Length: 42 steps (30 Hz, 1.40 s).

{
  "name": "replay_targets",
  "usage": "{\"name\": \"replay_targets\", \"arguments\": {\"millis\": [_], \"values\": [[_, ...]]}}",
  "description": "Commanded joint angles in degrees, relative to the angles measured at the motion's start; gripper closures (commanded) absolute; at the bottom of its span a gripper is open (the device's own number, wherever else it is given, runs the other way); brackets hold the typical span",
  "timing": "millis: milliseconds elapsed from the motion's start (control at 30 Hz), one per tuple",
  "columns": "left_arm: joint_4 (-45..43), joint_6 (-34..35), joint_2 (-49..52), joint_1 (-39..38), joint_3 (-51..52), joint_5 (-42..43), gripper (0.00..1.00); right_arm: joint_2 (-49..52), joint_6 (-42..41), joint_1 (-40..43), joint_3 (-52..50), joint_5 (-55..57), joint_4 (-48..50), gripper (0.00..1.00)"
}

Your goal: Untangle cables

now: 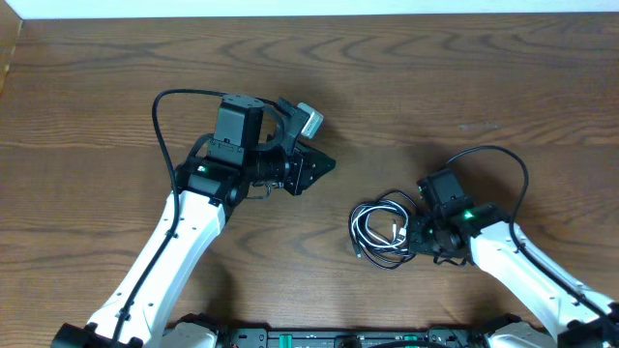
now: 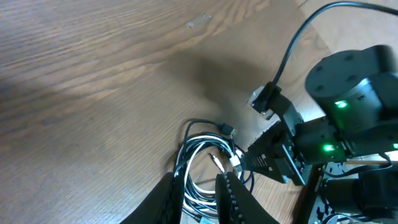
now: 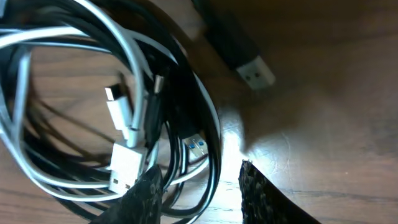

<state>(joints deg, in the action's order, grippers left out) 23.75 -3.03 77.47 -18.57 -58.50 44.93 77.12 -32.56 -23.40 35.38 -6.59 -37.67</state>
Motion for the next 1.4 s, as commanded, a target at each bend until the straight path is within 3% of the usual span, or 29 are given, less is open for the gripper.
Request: {"name": "replay_targets", "arguments": {"millis": [0, 300, 433, 700, 800, 933, 1167, 1367], "values": [[0.09, -0.39, -0.22, 0.24, 0.0, 0.98, 0.77, 2.36, -1.73, -0.33, -0.68, 0.63, 0.37, 0.65], [0.13, -0.42, -0.22, 0.24, 0.0, 0.98, 0.77, 7.23, -1.7, -0.33, -0.68, 0.92, 1.36, 0.68], [0.11, -0.44, -0.22, 0.24, 0.0, 0.96, 0.77, 10.45, -1.77, -0.33, -0.68, 1.07, 3.72, 0.99], [0.44, -0.39, -0.22, 0.24, 0.0, 0.98, 0.77, 10.73, -2.54, -0.07, 3.17, -1.09, 22.27, 0.99], [1.22, -0.39, -0.22, 0.24, 0.0, 0.98, 0.77, 10.75, -1.22, 1.29, 8.85, -1.09, 23.12, 0.99], [2.14, -0.42, -0.22, 0.24, 0.0, 0.98, 0.77, 10.75, 3.85, 3.45, 21.2, -1.07, 14.27, 0.99], [2.1, -0.44, -0.22, 0.24, 0.0, 0.96, 0.77, 10.75, 10.88, 4.04, 44.78, 3.13, -11.85, 0.99], [0.96, -0.42, -0.22, 0.22, 0.0, 1.73, 0.77, 10.75, 15.39, 4.46, 54.77, -1.51, -19.89, 0.99]]}}
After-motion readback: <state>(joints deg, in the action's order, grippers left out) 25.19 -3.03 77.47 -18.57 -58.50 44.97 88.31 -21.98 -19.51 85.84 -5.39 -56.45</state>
